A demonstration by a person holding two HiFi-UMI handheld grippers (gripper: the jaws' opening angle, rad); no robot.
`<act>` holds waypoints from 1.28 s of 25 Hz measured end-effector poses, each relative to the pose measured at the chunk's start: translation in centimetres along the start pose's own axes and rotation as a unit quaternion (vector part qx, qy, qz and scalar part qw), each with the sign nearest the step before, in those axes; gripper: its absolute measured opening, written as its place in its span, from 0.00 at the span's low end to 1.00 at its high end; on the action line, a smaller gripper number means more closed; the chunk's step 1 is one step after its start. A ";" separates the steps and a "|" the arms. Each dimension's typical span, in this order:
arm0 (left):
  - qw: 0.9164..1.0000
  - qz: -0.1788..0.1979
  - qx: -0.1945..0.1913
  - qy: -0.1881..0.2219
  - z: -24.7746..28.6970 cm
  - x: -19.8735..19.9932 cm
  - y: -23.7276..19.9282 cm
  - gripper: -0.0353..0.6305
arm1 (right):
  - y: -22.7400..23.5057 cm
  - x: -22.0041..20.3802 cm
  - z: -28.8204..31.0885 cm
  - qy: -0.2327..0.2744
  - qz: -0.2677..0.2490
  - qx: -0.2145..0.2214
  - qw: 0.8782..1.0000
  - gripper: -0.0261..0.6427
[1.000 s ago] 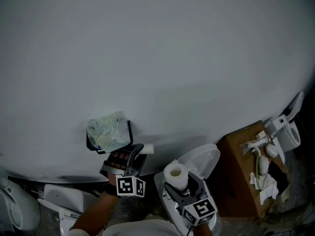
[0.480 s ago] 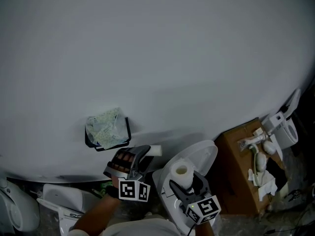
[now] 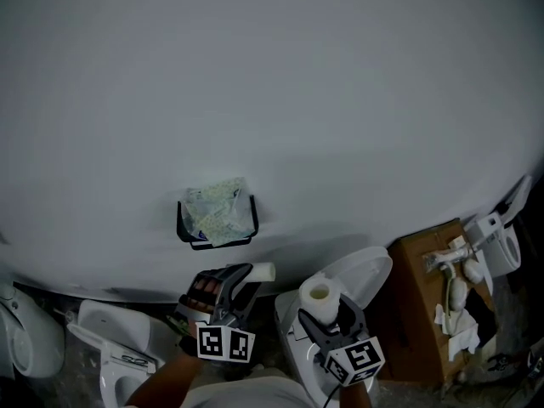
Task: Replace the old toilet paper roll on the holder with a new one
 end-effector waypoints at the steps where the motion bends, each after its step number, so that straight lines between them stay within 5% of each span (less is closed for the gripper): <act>1: 1.000 -0.009 0.008 -0.005 -0.8 -0.6 -0.3 0.34 | -0.3 0.1 0.3 -0.001 -0.004 0.005 1.000 0.52; 7: 0.995 -0.067 0.062 -0.039 -5.4 -4.8 -2.7 0.34 | -1.7 0.8 2.7 -0.013 -0.046 0.026 0.999 0.52; 11: 0.984 -0.134 0.101 -0.052 -8.7 -7.8 -4.5 0.33 | -2.9 1.3 4.6 -0.039 -0.115 0.031 0.992 0.52; 23: 0.946 -0.269 0.162 -0.078 -14.9 -13.8 -6.6 0.33 | -3.7 2.9 10.5 -0.089 -0.283 0.026 0.955 0.52; 32: 0.933 -0.302 0.177 -0.085 -17.5 -16.2 -7.2 0.33 | -3.7 3.1 13.2 -0.133 -0.363 0.015 0.922 0.52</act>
Point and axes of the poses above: the fingertips, and each gripper's own axes: z forward along the fingers, y to its right, x out of its top, the point moved 6 cm from there along -z, backward along the fingers, and after that the axes turned 14 degrees about -z, right-handed, at the moved point
